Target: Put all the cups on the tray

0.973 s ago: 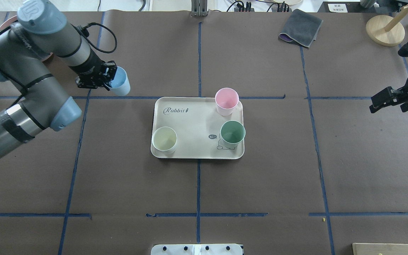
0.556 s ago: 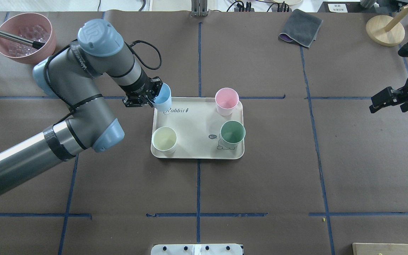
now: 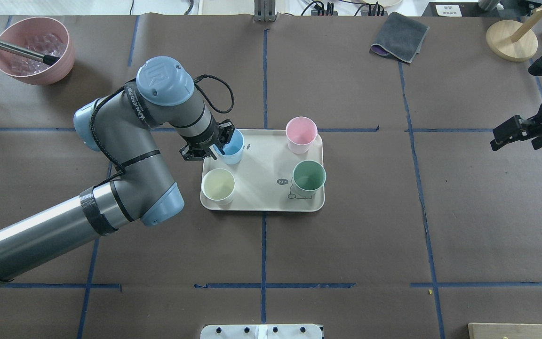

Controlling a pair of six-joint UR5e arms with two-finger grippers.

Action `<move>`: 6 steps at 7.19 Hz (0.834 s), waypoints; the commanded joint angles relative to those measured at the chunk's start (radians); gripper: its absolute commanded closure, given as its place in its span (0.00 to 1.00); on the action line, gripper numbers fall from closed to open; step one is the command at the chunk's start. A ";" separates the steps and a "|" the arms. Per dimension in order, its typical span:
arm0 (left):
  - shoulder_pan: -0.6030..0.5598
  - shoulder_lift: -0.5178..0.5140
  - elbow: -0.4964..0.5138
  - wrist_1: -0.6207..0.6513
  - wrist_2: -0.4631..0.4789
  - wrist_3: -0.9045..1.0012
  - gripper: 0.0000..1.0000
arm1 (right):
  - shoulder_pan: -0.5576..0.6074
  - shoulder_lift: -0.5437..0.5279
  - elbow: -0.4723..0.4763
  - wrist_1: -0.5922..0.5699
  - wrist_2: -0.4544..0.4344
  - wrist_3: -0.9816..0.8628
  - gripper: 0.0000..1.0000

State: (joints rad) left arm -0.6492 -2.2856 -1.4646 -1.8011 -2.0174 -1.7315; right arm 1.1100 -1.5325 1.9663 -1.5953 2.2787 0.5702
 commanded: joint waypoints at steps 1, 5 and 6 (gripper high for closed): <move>-0.039 0.006 -0.003 0.002 -0.013 0.027 0.28 | -0.001 0.000 0.000 0.000 -0.001 -0.001 0.00; -0.208 0.226 -0.295 0.222 -0.182 0.496 0.00 | 0.046 -0.031 -0.006 -0.006 0.007 -0.096 0.00; -0.263 0.309 -0.369 0.270 -0.205 0.694 0.00 | 0.089 -0.058 -0.007 -0.012 0.013 -0.181 0.00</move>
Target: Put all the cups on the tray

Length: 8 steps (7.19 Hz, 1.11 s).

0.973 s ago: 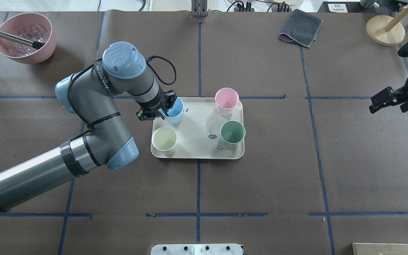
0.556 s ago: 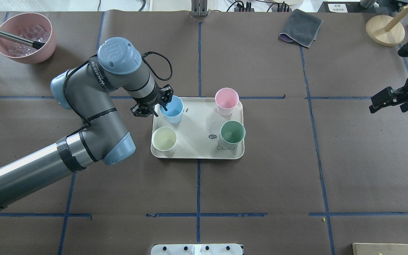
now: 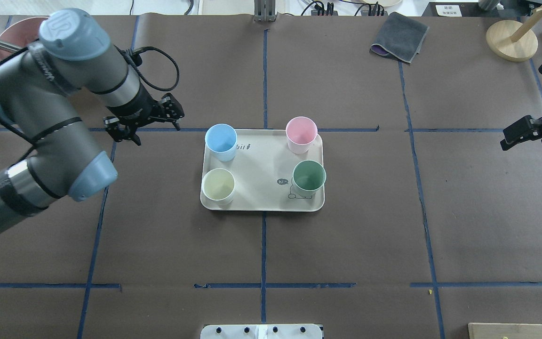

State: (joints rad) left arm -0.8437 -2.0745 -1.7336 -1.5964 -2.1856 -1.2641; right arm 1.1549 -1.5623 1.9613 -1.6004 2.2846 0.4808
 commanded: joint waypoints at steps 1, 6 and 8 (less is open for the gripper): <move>-0.124 0.207 -0.151 0.072 -0.043 0.415 0.00 | 0.092 -0.063 -0.005 -0.009 0.009 -0.172 0.00; -0.571 0.526 -0.113 0.124 -0.130 1.274 0.00 | 0.365 -0.125 -0.140 -0.076 0.009 -0.706 0.00; -0.626 0.620 -0.119 0.118 -0.184 1.281 0.00 | 0.434 -0.134 -0.235 -0.072 0.010 -0.860 0.00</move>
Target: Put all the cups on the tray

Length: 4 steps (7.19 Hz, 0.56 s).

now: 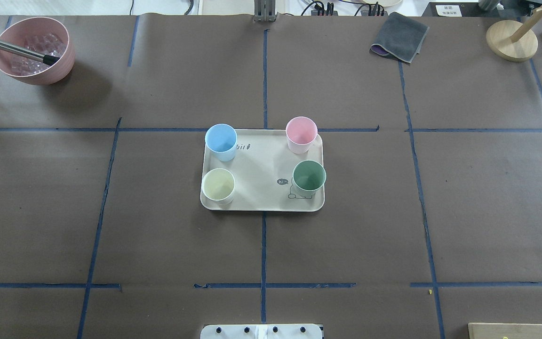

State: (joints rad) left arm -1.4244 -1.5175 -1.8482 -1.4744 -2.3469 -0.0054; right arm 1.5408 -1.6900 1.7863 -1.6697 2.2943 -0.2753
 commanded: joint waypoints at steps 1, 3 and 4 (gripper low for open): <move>-0.059 0.104 -0.014 -0.009 -0.025 0.021 0.00 | 0.102 -0.007 -0.086 -0.005 0.004 -0.137 0.00; -0.105 0.128 0.026 -0.009 -0.023 0.019 0.00 | 0.110 -0.017 -0.103 -0.007 0.022 -0.113 0.01; -0.106 0.132 0.033 -0.004 -0.029 0.021 0.00 | 0.110 -0.020 -0.102 0.001 0.024 -0.060 0.01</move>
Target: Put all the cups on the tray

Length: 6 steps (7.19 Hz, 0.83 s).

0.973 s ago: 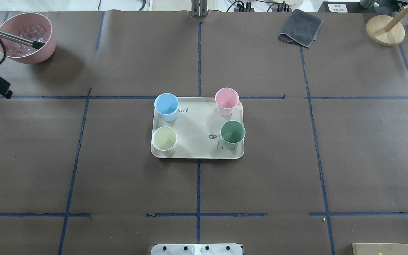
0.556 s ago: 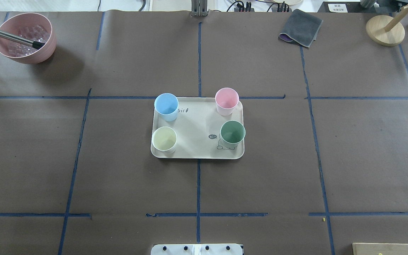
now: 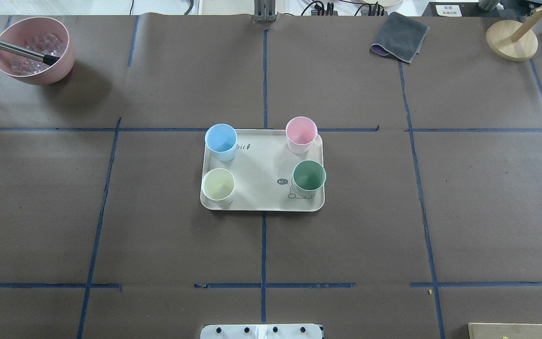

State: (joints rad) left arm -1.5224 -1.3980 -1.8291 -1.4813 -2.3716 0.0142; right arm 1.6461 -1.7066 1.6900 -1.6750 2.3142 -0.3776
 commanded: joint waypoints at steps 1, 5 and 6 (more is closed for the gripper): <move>-0.009 0.013 0.007 -0.005 -0.011 0.003 0.00 | 0.003 -0.004 -0.006 0.008 0.005 0.048 0.00; -0.007 0.010 0.005 0.000 0.002 -0.005 0.00 | 0.003 -0.022 -0.016 0.009 0.031 0.046 0.00; -0.005 0.007 0.002 -0.002 0.002 -0.005 0.00 | 0.003 -0.022 -0.013 0.011 0.025 0.045 0.00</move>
State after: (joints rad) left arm -1.5289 -1.3893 -1.8228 -1.4822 -2.3707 0.0095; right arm 1.6491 -1.7281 1.6748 -1.6660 2.3421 -0.3316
